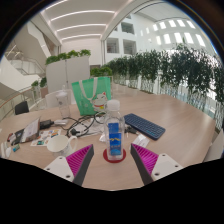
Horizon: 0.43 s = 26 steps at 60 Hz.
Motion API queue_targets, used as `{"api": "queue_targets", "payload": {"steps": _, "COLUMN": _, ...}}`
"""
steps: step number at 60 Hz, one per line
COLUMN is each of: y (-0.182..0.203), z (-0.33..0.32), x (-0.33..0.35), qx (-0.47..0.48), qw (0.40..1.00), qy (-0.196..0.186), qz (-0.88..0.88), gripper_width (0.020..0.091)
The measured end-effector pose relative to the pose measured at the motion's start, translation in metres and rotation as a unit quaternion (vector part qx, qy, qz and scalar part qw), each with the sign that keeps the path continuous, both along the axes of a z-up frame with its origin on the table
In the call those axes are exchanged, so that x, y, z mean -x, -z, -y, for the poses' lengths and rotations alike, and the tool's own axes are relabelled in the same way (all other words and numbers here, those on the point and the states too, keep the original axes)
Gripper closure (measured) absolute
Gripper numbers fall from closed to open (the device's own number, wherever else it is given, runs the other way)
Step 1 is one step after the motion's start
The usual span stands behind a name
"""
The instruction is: Pour water
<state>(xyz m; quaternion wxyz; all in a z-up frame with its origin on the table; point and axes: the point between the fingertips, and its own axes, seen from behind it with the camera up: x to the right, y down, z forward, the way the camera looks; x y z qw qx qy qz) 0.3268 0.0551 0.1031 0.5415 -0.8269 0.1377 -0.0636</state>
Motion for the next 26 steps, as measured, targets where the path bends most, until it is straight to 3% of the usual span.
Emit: {"api": "queue_targets", "payload": {"steps": 26, "y": -0.108, "z": 0.217, "x": 0.147, "qx": 0.032, "qw": 0.999, "qy": 0.034, "qz": 0.018, "gripper_width": 0.0273}}
